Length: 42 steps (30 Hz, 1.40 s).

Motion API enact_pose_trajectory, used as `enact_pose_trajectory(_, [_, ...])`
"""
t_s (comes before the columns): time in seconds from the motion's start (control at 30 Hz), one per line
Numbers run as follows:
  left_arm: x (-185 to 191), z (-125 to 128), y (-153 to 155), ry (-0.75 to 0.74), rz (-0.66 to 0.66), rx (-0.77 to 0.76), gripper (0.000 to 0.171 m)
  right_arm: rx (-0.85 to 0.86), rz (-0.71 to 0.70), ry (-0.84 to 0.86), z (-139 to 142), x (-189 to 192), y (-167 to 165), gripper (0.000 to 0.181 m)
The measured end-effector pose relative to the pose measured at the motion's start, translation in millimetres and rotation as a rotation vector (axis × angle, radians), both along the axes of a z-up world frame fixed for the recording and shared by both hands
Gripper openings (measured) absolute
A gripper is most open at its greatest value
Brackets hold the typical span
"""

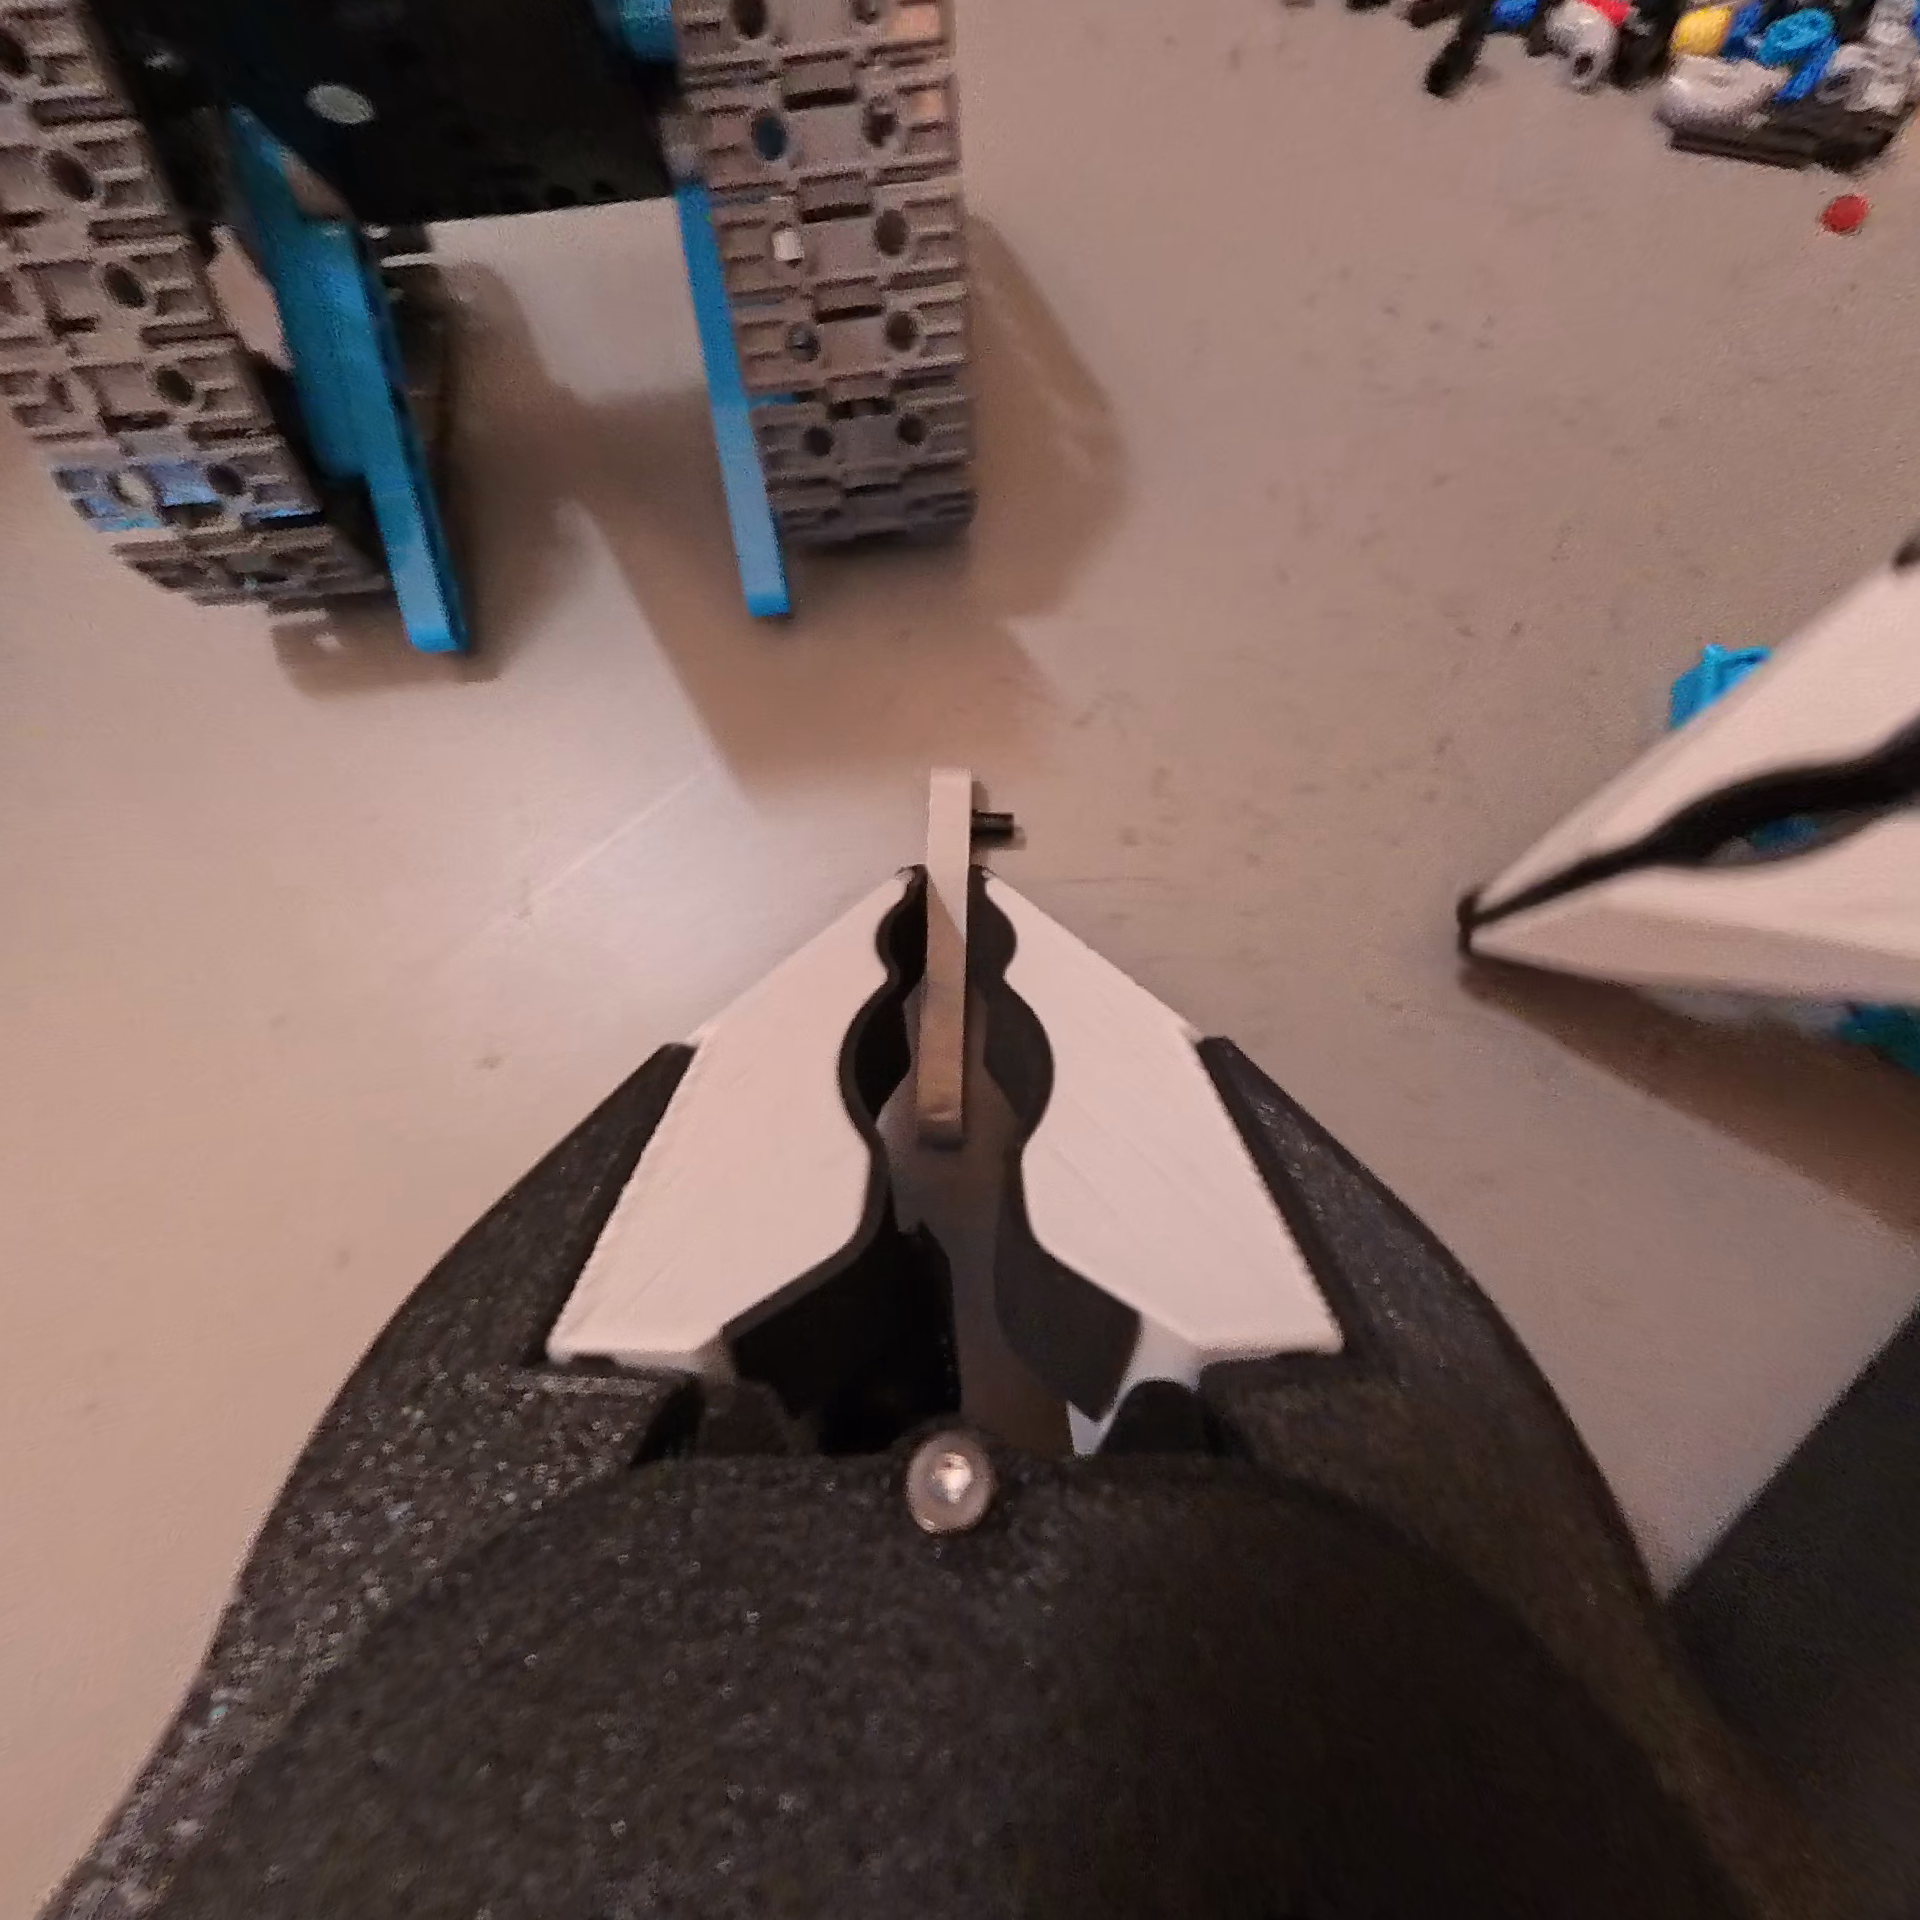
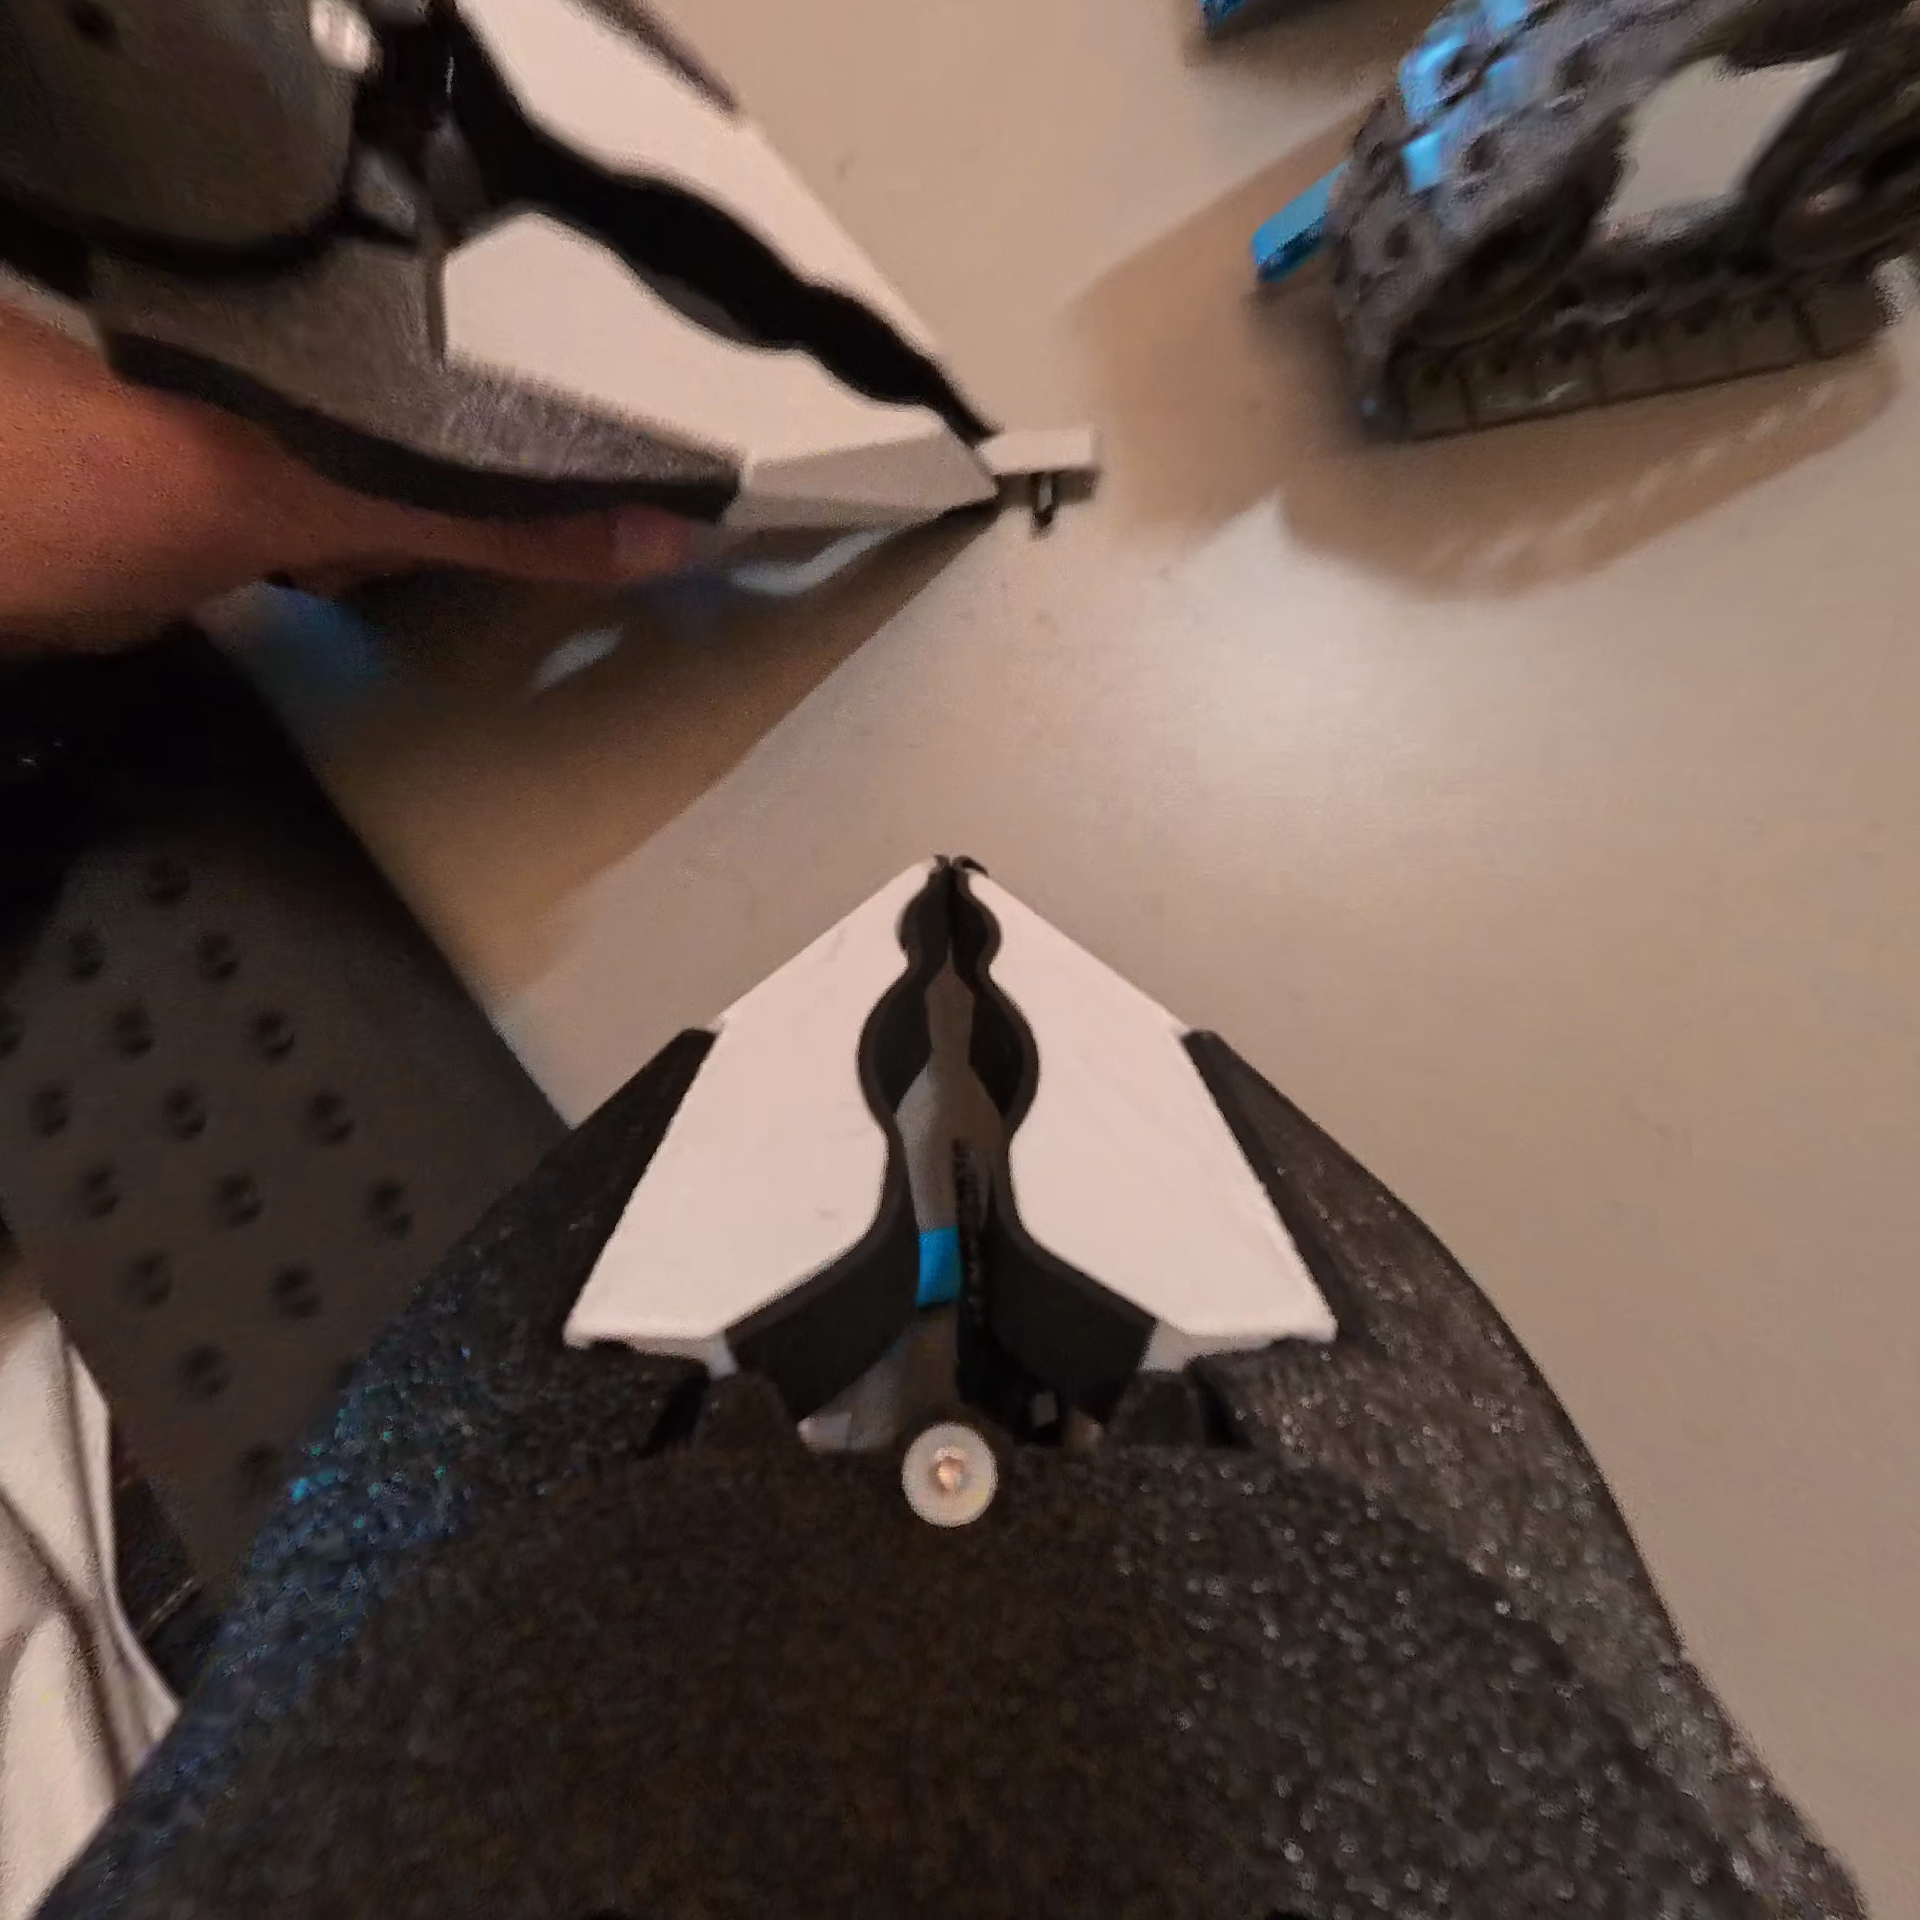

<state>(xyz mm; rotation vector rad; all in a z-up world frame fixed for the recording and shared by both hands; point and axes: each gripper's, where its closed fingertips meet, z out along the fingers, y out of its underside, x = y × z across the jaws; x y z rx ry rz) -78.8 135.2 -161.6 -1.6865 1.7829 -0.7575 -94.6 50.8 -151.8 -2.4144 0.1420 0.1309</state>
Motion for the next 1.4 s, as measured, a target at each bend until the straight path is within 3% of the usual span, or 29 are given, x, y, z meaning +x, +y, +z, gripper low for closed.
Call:
enact_pose_trajectory(0.13, [-1.0, 0.7, -12.8, 0.000, -0.081, -0.029, 0.006, 0.191, 0.012, 0.027, 33.5, 26.1, -4.3, 0.000])
enact_pose_trajectory(0.27, [3.1, 16.4, -32.1, -0.092, -0.169, -0.027, 0.006, 0.178, -0.042, 0.057, 24.3, 47.9, -7.8, 0.000])
enact_pose_trajectory(0.4, [4.4, 53.0, -53.1, -0.298, -0.273, 0.007, 0.006, 0.258, -0.015, 0.319, 25.6, 25.8, 10.2, 0.026])
enact_pose_trajectory(0.5, [-1.8, 88.6, -63.7, -0.495, -0.328, 0.071, 0.006, 0.428, 0.067, 0.667, 64.4, 6.8, 13.6, 0.026])
enact_pose_trajectory(0.6, [-3.1, 88.2, -66.2, -0.505, -0.350, 0.166, 0.006, 0.500, 0.085, 0.797, 79.6, 6.7, 10.5, 0.022])
enact_pose_trajectory(0.73, [-5.2, 90.1, -75.2, -0.532, -0.398, 0.248, 0.006, 0.511, 0.096, 0.790, 81.2, 5.6, 9.1, 0.004])
enact_pose_trajectory(0.9, [-4.8, 85.2, -76.8, -0.522, -0.418, 0.330, 0.006, 0.485, 0.096, 0.766, 75.6, 5.5, 7.3, 0.002])
enact_pose_trajectory(1.03, [-0.1, 74.9, -75.9, -0.476, -0.408, 0.432, 0.013, 0.441, 0.153, 0.635, 70.2, -3.8, 5.6, 0.001])
enact_pose_trajectory(1.1, [0.0, 71.5, -75.3, -0.456, -0.419, 0.499, 0.007, 0.436, 0.143, 0.581, 67.3, -2.8, 7.4, 0.001])
enact_pose_trajectory(1.4, [0.9, 79.8, -69.7, -0.454, -0.319, 0.309, 0.006, 0.467, 0.138, 0.648, 72.2, -2.4, 9.9, 0.001])
